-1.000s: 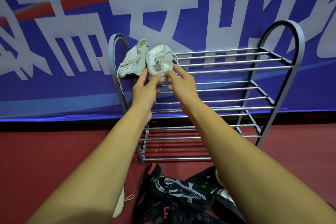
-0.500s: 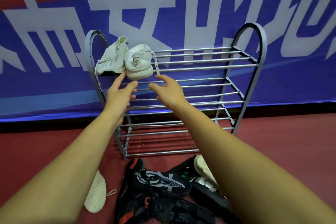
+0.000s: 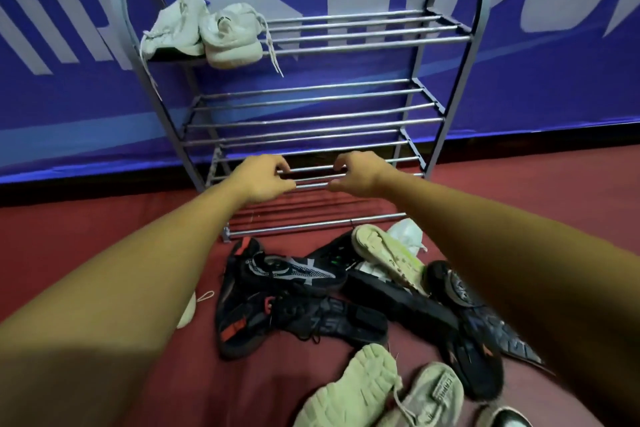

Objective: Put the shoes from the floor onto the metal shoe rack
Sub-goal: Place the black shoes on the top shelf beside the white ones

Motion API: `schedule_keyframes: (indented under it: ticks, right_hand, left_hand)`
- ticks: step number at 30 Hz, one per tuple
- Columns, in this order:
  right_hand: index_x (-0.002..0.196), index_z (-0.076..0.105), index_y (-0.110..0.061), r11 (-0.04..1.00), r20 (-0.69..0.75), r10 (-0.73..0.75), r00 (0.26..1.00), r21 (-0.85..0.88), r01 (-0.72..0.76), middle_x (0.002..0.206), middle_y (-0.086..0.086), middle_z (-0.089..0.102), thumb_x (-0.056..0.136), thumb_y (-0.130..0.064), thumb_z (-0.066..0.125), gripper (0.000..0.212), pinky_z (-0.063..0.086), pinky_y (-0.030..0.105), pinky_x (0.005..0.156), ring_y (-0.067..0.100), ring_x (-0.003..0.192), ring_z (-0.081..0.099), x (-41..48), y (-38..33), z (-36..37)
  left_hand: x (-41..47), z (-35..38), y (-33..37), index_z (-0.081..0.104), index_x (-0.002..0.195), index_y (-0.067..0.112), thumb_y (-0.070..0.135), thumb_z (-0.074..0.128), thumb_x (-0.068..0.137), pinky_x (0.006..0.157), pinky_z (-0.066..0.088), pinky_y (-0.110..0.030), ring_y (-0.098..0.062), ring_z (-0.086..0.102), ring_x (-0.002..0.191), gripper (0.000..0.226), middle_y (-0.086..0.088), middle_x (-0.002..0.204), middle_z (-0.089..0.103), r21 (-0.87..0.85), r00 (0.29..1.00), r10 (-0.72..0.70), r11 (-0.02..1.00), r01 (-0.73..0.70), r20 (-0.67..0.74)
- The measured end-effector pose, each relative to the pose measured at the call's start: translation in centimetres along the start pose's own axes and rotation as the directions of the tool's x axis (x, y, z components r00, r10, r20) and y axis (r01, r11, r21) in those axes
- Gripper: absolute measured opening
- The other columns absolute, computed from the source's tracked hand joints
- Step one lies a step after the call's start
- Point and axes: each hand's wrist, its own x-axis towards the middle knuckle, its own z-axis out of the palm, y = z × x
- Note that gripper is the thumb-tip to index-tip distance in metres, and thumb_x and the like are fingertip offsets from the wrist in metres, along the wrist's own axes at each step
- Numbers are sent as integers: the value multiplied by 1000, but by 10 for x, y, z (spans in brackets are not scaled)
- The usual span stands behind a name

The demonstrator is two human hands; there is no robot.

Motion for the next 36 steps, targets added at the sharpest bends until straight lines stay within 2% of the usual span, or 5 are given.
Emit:
schedule_keyframes:
  ticks: [4, 12, 17, 28, 36]
  right_hand:
    - [127, 65, -16, 983, 102, -27, 994, -178, 45, 125, 12, 66, 87, -49, 66, 52, 53, 42, 96, 34, 113, 61, 15, 10, 21]
    - [125, 66, -14, 969, 282, -58, 958, -215, 122, 124, 10, 67, 85, -50, 68, 54, 53, 40, 95, 32, 113, 62, 36, 37, 102]
    - [122, 65, -15, 961, 405, -34, 914, -237, 141, 121, 10, 66, 85, -55, 67, 55, 45, 32, 81, 32, 112, 60, 25, 50, 152]
    - [125, 58, -16, 982, 469, 28, 883, -180, 65, 122, 9, 63, 74, -64, 73, 72, 52, 36, 88, 30, 109, 61, 32, 49, 188]
    - [143, 44, -22, 961, 452, 1, 892, -247, 124, 131, 9, 55, 74, -58, 76, 84, 52, 42, 95, 30, 118, 57, 22, 51, 209]
  left_hand:
    - [16, 27, -4, 59, 132, 20, 43, 65, 91, 95, 49, -37, -27, 58, 116, 48, -7, 130, 63, 322, 979, 40, 941, -104, 198]
    - [24, 99, -42, 53, 137, 24, 49, 65, 86, 92, 47, -37, -30, 56, 119, 59, -6, 130, 60, 551, 913, -17, 802, -230, 407]
    - [10, 139, -69, 47, 143, 24, 53, 67, 84, 99, 44, -42, -33, 48, 128, 69, -8, 140, 51, 586, 884, -108, 784, -206, 454]
    - [28, 168, -81, 37, 149, 26, 57, 73, 77, 107, 33, -47, -31, 36, 135, 86, -6, 148, 41, 569, 880, -87, 791, -224, 467]
    - [21, 192, -76, 51, 133, 24, 38, 68, 88, 101, 37, -43, -29, 47, 124, 50, -5, 129, 52, 561, 860, -21, 767, -313, 509]
